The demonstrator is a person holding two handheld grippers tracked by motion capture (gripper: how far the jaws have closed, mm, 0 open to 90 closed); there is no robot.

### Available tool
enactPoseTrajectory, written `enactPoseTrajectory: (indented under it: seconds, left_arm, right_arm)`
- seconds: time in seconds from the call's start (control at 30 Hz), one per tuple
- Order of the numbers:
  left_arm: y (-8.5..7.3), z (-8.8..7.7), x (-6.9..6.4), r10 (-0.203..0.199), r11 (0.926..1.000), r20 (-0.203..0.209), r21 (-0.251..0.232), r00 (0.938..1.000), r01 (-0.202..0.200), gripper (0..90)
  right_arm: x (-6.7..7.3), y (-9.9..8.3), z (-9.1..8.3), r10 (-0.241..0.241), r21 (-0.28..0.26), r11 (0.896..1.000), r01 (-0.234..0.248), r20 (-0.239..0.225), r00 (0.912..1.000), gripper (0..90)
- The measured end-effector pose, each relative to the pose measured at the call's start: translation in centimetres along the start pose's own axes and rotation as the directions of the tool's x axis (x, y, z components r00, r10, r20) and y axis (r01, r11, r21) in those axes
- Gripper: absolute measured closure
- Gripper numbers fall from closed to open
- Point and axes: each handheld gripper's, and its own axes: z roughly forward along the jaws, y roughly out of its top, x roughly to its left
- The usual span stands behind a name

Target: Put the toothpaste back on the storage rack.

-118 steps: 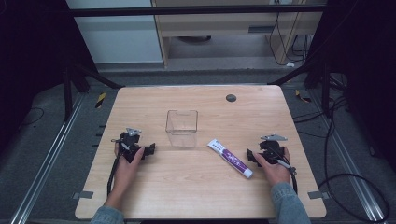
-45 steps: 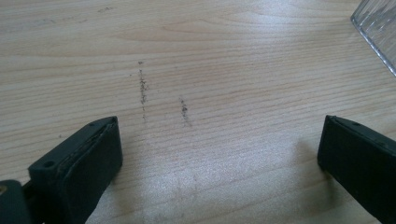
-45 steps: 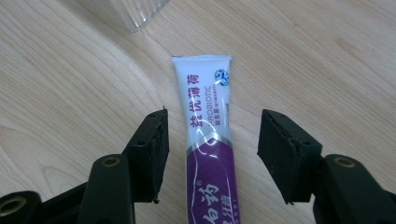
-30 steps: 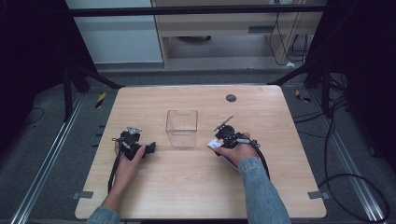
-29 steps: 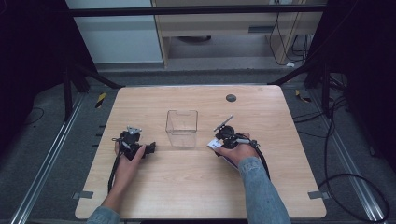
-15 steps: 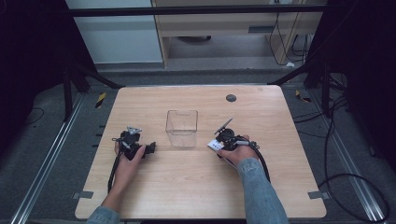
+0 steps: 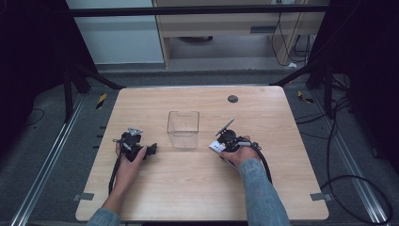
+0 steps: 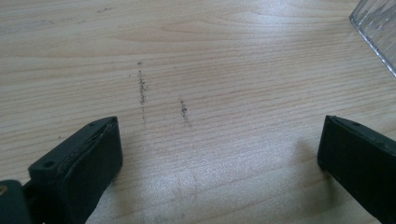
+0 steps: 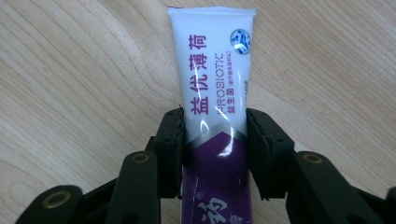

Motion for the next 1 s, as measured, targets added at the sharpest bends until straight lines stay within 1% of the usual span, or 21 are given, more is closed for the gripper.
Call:
enactPoseTrajectory:
  seconds: [0.2,0.3,0.37,0.43,0.47,0.5,0.57,0.67,0.7,0.8,0.83,0.87,1.0]
  left_arm:
    - [0.0,0.0,0.0,0.002,1.0000,0.003,0.000,1.0000,-0.002,0.0]
    - [0.0,0.0,0.0,0.003,1.0000,0.004,0.000,1.0000,-0.003,0.0]
    - [0.0,0.0,0.1,0.006,1.0000,0.007,0.000,1.0000,-0.006,0.0]
    - [0.0,0.0,0.1,0.006,1.0000,0.008,0.000,0.9999,-0.006,0.0]
    - [0.0,0.0,0.1,0.007,1.0000,0.008,0.000,0.9999,-0.007,0.0]
    - [0.0,0.0,0.1,0.007,1.0000,0.008,0.000,0.9999,-0.007,0.0]
    - [0.0,0.0,0.1,0.007,1.0000,0.009,0.000,0.9999,-0.007,0.0]
    - [0.0,0.0,0.1,0.007,1.0000,0.009,0.000,0.9999,-0.007,0.0]
    - [0.0,0.0,0.1,0.007,1.0000,0.009,0.000,0.9999,-0.007,0.0]
    - [0.0,0.0,0.1,0.008,1.0000,0.010,-0.001,0.9999,-0.008,0.0]
    - [0.0,0.0,0.1,0.008,1.0000,0.010,-0.001,0.9999,-0.008,0.0]
    - [0.0,0.0,0.1,0.009,1.0000,0.011,-0.001,0.9999,-0.009,0.0]
    - [0.0,0.0,0.1,0.010,0.9999,0.012,-0.001,0.9999,-0.010,0.0]
  right_arm:
    - [0.1,0.0,-0.1,0.001,0.002,1.000,-0.001,0.009,1.0000,65.2]
    - [0.1,0.0,-0.1,-0.007,0.002,1.000,0.007,0.015,0.9999,66.6]
    - [0.1,0.0,-0.2,0.010,-0.002,1.000,-0.010,0.013,0.9999,69.9]
    - [0.1,0.0,-0.3,0.008,-0.004,1.000,-0.008,0.011,0.9999,71.6]
    - [0.1,0.0,-0.5,0.016,-0.011,1.000,-0.016,0.012,0.9998,74.8]
    - [0.1,0.0,-0.5,0.016,-0.011,1.000,-0.016,0.012,0.9998,74.8]
    - [0.0,-0.2,-0.8,0.034,-0.027,0.999,-0.034,0.006,0.9994,78.0]
    - [0.0,-0.3,-0.9,0.043,-0.034,0.999,-0.043,0.004,0.9991,78.7]
    - [0.1,-0.4,-0.9,0.038,-0.042,0.998,-0.038,0.004,0.9993,79.0]
    - [0.2,-0.6,-1.2,0.060,-0.065,0.996,-0.061,-0.011,0.9981,79.4]
    - [0.2,-0.6,-1.2,0.060,-0.065,0.996,-0.061,-0.011,0.9981,79.4]
    - [0.1,-0.6,-1.6,0.068,-0.080,0.994,-0.069,-0.015,0.9976,79.6]
    - [0.1,-0.7,-2.4,0.084,-0.105,0.991,-0.085,-0.020,0.9963,79.8]
